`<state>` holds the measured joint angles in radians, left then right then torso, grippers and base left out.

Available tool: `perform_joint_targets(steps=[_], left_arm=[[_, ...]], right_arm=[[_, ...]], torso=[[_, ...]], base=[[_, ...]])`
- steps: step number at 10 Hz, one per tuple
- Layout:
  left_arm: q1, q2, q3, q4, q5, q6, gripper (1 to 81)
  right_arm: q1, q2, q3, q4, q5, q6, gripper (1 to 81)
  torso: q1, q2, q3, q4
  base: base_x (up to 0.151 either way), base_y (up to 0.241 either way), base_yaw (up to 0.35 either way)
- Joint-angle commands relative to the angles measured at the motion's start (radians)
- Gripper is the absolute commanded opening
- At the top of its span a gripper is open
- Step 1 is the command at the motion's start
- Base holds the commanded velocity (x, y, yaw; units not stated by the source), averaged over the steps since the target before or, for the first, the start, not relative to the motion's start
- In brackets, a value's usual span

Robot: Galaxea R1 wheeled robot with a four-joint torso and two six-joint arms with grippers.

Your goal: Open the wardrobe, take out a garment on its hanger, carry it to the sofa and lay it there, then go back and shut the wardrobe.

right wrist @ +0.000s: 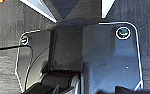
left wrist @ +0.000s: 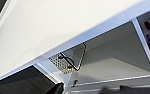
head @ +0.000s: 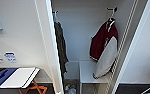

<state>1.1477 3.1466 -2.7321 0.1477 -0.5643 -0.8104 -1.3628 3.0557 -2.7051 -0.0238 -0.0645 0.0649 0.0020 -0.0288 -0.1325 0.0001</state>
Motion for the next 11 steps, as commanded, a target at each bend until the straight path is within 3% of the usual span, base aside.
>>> perform_joint_targets(steps=[1,3,7,11], left_arm=[[-0.142,0.035,-0.055,-0.065,-0.026,0.005,81.1],[-0.157,0.052,-0.105,-0.137,-0.063,0.011,81.1],[-0.156,0.029,-0.129,-0.281,-0.065,0.019,81.1],[-0.101,-0.031,-0.129,-0.361,-0.068,0.017,81.1]], right_arm=[[0.066,0.002,0.015,-0.001,-0.074,-0.002,81.1],[0.067,0.002,0.022,-0.001,-0.080,-0.002,81.1],[0.066,0.004,0.053,-0.010,-0.091,-0.002,81.1],[0.078,0.008,0.053,-0.010,-0.103,-0.002,81.1]], torso=[[0.000,0.000,0.000,0.000],[0.000,0.000,0.000,0.000],[0.000,0.000,0.000,0.000],[0.000,0.000,0.000,0.000]], base=[[0.000,0.000,0.000],[0.000,0.000,0.000],[0.000,0.000,0.000],[0.000,0.000,0.000]])
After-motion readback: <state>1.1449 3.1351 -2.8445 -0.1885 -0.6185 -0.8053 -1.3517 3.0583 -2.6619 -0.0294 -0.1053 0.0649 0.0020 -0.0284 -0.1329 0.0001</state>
